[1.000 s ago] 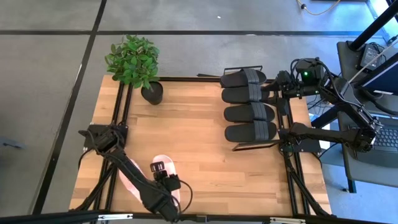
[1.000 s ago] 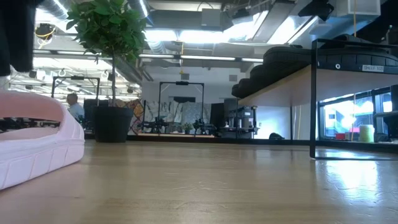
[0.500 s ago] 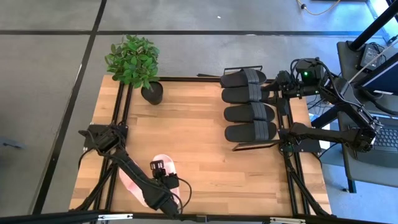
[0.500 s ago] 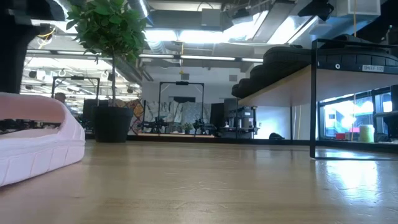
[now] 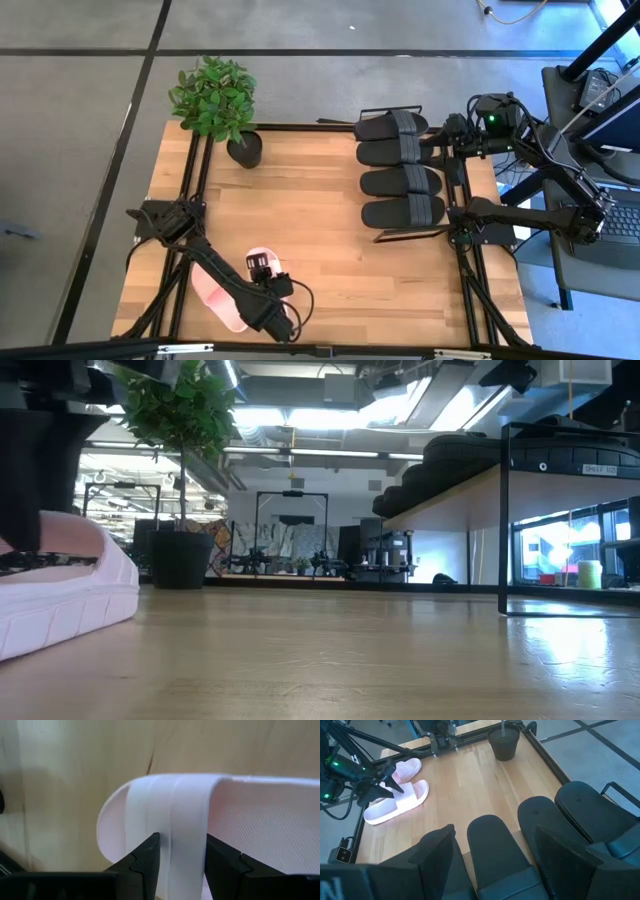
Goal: Pick and place slides into the shelf
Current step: Put the pink slide under the shelf
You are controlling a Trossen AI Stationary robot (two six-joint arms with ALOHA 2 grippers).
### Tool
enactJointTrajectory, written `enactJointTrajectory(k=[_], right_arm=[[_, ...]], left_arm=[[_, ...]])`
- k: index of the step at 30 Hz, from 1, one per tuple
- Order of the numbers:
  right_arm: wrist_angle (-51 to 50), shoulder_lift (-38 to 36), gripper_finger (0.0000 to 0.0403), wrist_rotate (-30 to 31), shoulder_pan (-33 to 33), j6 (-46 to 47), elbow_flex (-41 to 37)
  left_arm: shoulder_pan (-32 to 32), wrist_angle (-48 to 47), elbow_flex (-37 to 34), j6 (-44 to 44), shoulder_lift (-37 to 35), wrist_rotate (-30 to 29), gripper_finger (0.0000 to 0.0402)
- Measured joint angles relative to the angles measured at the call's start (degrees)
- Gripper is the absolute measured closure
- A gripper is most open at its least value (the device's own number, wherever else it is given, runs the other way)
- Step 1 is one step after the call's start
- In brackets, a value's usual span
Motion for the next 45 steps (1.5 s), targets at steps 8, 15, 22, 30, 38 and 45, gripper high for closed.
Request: enactJointTrajectory(k=[8,15,22,30,38,45], right_arm=[[0.0,0.0,0.0128,0.0,0.0,0.0,0.0],[0.0,0.0,0.0128,0.0,0.0,-0.3,0.0],[0.0,0.0,0.0128,0.0,0.0,-1.6,0.0],[0.0,0.0,0.0128,0.0,0.0,-2.0,0.0],[0.0,0.0,0.0128,0.0,0.0,-1.9,0.0],[0.0,0.0,0.0128,0.0,0.0,-1.8,0.0]], left_arm=[[1.0,0.8,0.0,-0.5,0.0,-1.7,0.0273],[1.0,4.1,0.0,-0.1,0.0,-1.0,0.0273],[1.0,4.3,0.0,0.0,0.0,-0.8,0.0298],[1.3,2.9,0.0,-0.3,0.0,-0.9,0.0391],[4.2,-1.6,0.2,0.6,-0.2,-1.9,0.0396],[7.6,-11.6,7.8,9.7,-0.3,-11.0,0.0399]])
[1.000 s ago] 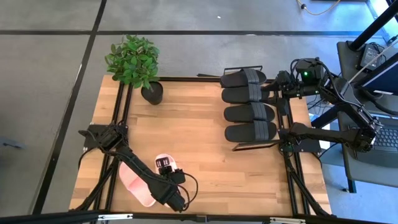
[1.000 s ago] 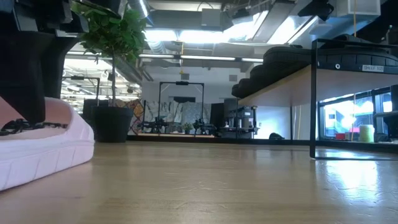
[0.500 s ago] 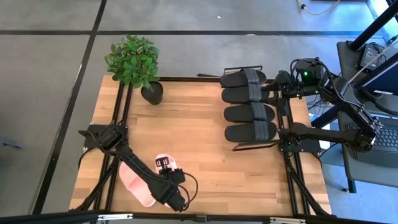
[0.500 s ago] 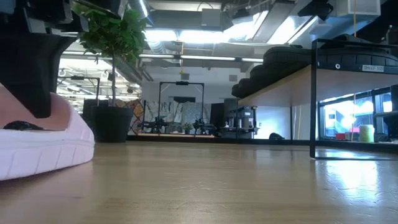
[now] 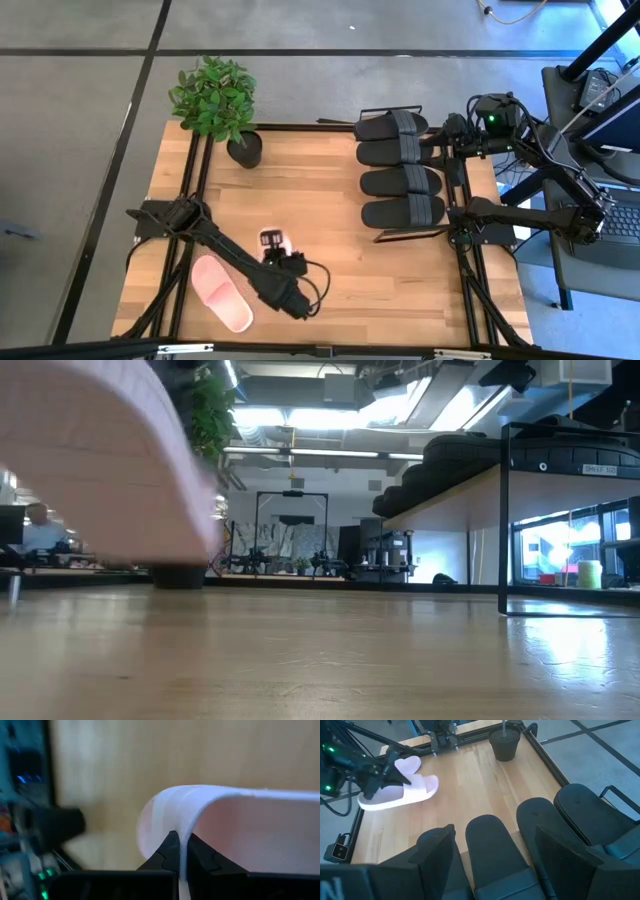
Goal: Pick and place slides into the shelf
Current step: Put the pink slide under the shelf
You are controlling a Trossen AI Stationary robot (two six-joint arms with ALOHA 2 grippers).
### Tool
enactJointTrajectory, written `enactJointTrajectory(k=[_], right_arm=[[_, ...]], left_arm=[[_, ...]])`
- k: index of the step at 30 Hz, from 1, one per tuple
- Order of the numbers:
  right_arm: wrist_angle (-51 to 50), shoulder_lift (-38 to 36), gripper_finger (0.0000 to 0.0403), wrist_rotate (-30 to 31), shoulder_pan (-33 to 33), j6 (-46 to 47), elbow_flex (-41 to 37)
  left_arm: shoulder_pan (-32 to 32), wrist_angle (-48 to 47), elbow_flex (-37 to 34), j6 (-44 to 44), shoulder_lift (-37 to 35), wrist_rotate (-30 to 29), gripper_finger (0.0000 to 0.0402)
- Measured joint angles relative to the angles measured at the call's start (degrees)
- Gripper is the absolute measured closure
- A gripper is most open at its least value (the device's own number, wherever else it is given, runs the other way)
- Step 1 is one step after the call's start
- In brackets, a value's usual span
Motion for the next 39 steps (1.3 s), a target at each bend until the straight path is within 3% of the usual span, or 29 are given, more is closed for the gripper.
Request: enactJointTrajectory(k=[6,20,32,39], right_arm=[[0.0,0.0,0.0128,0.0,0.0,0.3,0.0],[0.1,0.0,0.0128,0.1,0.0,1.7,0.0],[0.1,0.0,0.0128,5.1,-0.1,1.4,0.0],[0.1,0.0,0.0128,5.1,-0.1,0.3,0.0]], left_arm=[[3.9,0.3,3.7,9.6,-4.8,-8.1,0.0399],[14.6,2.1,3.7,41.4,-17.4,-11.9,0.0400],[25.5,15.6,3.6,63.4,-23.5,-6.0,0.0400],[30.4,26.8,-4.1,72.8,-23.5,3.3,0.0400]])
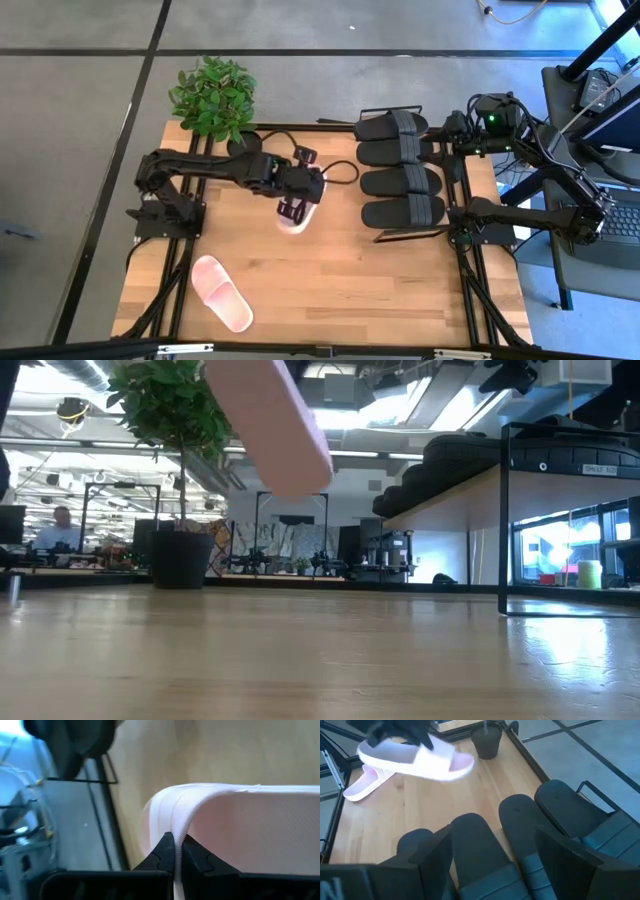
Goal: Pick and place slides into the shelf
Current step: Put the pink slide under the shelf
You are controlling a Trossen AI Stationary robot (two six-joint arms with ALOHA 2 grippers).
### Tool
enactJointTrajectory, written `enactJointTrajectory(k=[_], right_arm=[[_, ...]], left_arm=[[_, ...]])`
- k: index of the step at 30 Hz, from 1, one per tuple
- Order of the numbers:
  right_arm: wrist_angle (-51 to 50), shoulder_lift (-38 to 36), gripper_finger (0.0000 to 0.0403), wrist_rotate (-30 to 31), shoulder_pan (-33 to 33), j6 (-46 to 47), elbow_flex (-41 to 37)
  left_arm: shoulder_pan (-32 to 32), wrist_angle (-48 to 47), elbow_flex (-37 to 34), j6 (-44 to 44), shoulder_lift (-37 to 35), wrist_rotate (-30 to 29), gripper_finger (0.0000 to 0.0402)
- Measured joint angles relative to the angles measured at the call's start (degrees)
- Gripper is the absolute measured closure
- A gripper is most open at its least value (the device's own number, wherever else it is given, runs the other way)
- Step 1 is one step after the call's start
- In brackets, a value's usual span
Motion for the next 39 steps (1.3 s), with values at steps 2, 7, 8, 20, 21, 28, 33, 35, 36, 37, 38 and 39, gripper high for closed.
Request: enactJointTrajectory(k=[2,7,8,20,21,28,33,35,36,37,38,39], right_arm=[[0.0,0.0,0.0128,0.0,0.0,0.0,0.0],[0.0,0.0,0.0128,0.0,0.0,0.0,0.0],[0.0,0.0,0.0128,0.0,0.0,0.0,0.0],[0.0,0.0,0.0128,6.8,-0.1,0.3,0.0],[0.1,0.0,0.0128,6.8,-0.1,0.6,0.0],[3.1,0.0,0.0128,7.0,-0.1,3.4,0.0],[3.4,0.0,0.0128,7.0,-0.1,6.0,0.0],[3.4,0.0,0.0128,7.0,-0.1,6.2,0.0],[3.4,0.0,0.0128,7.0,-0.1,6.2,0.0],[3.4,0.0,0.0128,7.0,-0.1,6.2,0.0],[3.4,0.0,0.0128,6.9,-0.1,6.2,0.0],[3.5,0.0,0.0128,7.0,-0.1,6.2,0.0]], left_arm=[[1.3,2.6,-2.9,1.5,0.0,2.0,0.0400],[2.8,10.8,-8.6,5.7,0.0,6.3,0.0400],[3.0,12.4,-9.5,6.0,0.0,8.3,0.0400],[3.1,27.2,-20.0,16.6,0.0,15.1,0.0400],[3.3,28.0,-20.8,17.7,0.0,15.3,0.0400],[5.1,38.8,-25.9,23.7,0.0,19.2,0.0400],[6.2,42.4,-27.6,29.0,0.4,23.1,0.0400],[6.8,43.7,-28.5,29.8,0.4,25.2,0.0400],[7.0,44.6,-29.0,30.1,0.4,26.2,0.0400],[7.3,45.0,-29.4,30.2,0.4,26.7,0.0400],[7.5,45.3,-29.8,30.2,0.4,26.9,0.0400],[7.6,45.3,-30.1,30.4,0.4,27.0,0.0400]])
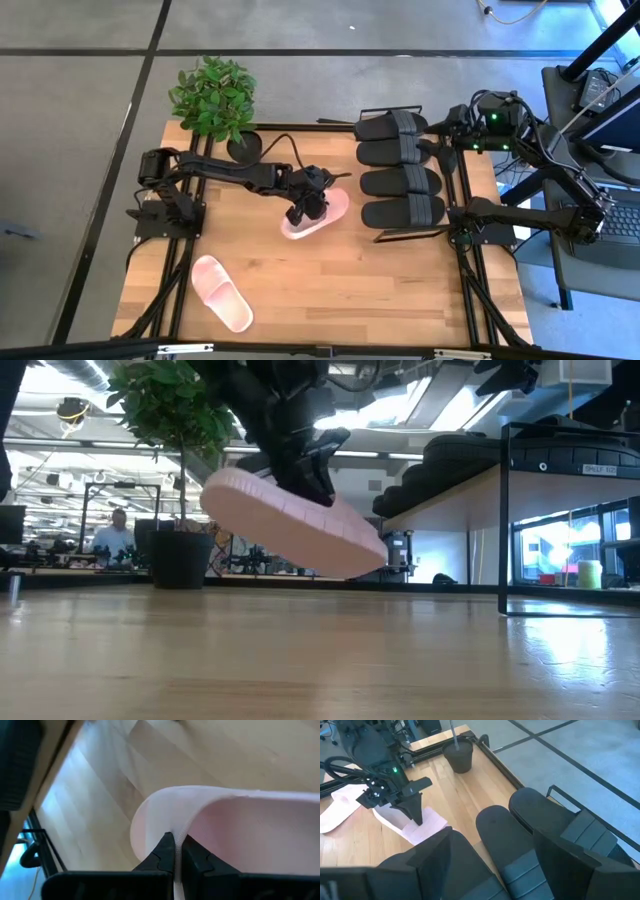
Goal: Pick and place slides into the shelf
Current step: Put the pink slide under the shelf
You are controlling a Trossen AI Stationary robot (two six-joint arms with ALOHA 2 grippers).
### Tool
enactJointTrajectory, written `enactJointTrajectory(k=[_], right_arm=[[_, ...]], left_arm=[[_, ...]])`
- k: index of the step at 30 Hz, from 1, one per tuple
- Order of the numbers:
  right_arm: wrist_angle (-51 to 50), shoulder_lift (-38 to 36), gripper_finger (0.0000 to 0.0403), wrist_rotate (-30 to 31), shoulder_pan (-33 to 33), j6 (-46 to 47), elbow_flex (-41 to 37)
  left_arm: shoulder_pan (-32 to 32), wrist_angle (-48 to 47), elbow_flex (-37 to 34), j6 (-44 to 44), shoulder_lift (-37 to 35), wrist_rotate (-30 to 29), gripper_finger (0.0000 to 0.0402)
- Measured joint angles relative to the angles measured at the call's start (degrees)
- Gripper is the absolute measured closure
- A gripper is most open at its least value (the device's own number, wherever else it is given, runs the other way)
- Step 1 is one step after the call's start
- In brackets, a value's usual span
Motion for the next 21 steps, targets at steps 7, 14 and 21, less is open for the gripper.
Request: enactJointTrajectory(k=[7,14,21], right_arm=[[1.3,0.0,0.0128,0.0,0.0,0.0,0.0],[1.3,0.0,0.0128,0.0,0.0,0.0,0.0],[1.3,0.0,0.0128,0.0,0.0,0.0,0.0]], left_arm=[[0.4,2.5,-3.8,6.6,0.0,0.0,0.0396],[0.4,3.0,-6.3,7.1,0.7,0.2,0.0399],[0.4,3.5,-6.8,5.2,0.7,0.2,0.0371]])
